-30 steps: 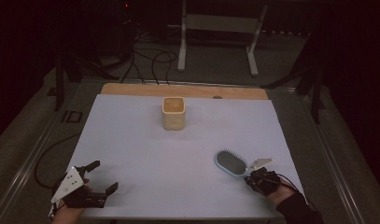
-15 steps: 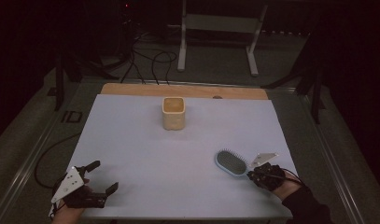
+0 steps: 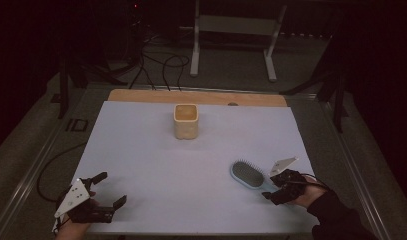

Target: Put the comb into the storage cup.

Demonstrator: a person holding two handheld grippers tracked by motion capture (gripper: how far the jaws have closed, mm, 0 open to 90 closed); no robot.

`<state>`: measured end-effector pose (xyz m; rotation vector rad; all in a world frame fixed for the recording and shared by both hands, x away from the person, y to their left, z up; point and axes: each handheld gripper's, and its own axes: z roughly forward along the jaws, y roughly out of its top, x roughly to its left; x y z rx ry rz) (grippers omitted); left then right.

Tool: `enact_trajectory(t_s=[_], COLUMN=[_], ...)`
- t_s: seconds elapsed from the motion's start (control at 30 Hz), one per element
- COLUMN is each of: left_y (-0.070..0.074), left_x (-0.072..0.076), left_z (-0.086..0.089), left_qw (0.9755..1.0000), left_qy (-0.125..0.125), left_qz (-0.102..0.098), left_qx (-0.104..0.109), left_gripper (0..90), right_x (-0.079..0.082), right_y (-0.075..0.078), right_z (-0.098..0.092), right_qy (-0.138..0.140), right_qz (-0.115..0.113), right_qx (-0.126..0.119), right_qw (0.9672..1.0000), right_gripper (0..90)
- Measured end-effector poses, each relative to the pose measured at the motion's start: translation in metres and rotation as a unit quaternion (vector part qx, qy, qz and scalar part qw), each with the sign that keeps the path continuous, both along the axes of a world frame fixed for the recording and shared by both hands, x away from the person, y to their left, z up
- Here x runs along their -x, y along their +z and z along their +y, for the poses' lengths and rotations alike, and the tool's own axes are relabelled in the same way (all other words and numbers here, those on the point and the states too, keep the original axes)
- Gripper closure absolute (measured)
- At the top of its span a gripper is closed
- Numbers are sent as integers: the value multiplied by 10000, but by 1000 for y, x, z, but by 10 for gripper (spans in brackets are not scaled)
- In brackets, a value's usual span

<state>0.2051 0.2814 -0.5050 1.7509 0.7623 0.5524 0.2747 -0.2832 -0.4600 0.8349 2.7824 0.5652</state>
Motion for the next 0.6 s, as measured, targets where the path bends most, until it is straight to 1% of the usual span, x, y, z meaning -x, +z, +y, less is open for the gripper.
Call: enact_trajectory(t_s=[0.03,0.07,0.1,0.13,0.17,0.23,0.27,0.33,0.37,0.4,0.43,0.5,0.57,0.6], left_y=[0,0,0,0,0,0,0,0,0,0,0,0,0,0], left_x=[0,0,0,0,0,0,0,0,0,0,0,0,0,0], left_z=[0,0,0,0,0,0,0,0,0,0,0,0,0,0], left_qw=[10000,10000,10000,10000,10000,10000,10000,10000,10000,10000,10000,10000,10000,10000], left_qy=[-1,1,0,2,2,2,5,11,10,1,2,4,9,5], left_qz=[-2,-2,0,1,1,-4,-4,-7,-1,-2,-5,-8,-6,-4], left_qx=[3,4,3,-2,0,5,8,-26,-20,-22,-20,-14,-19,-17], left_gripper=[0,0,0,0,0,0,0,0,0,0,0,0,0,0], right_x=[-1,-1,-2,-4,-5,-6,-8,-10,-11,-13,-13,-17,-22,-23], right_y=[-1,-1,0,-1,-1,-2,-3,-3,-4,-5,-5,-7,-8,-9], right_z=[0,0,1,1,2,2,3,3,2,2,2,1,-1,-1], right_qy=[19,19,42,83,131,150,185,265,272,218,218,140,88,85], right_qz=[22,22,115,151,189,207,174,118,130,143,143,206,394,386], right_qx=[12,12,5,48,68,72,167,253,286,330,330,333,335,365], right_qw=[10000,10000,9999,9998,9997,9996,9995,9993,9991,9991,9991,9991,9986,9986], right_gripper=[252,252,218,151,134,146,127,120,112,112,110,115,136,137])
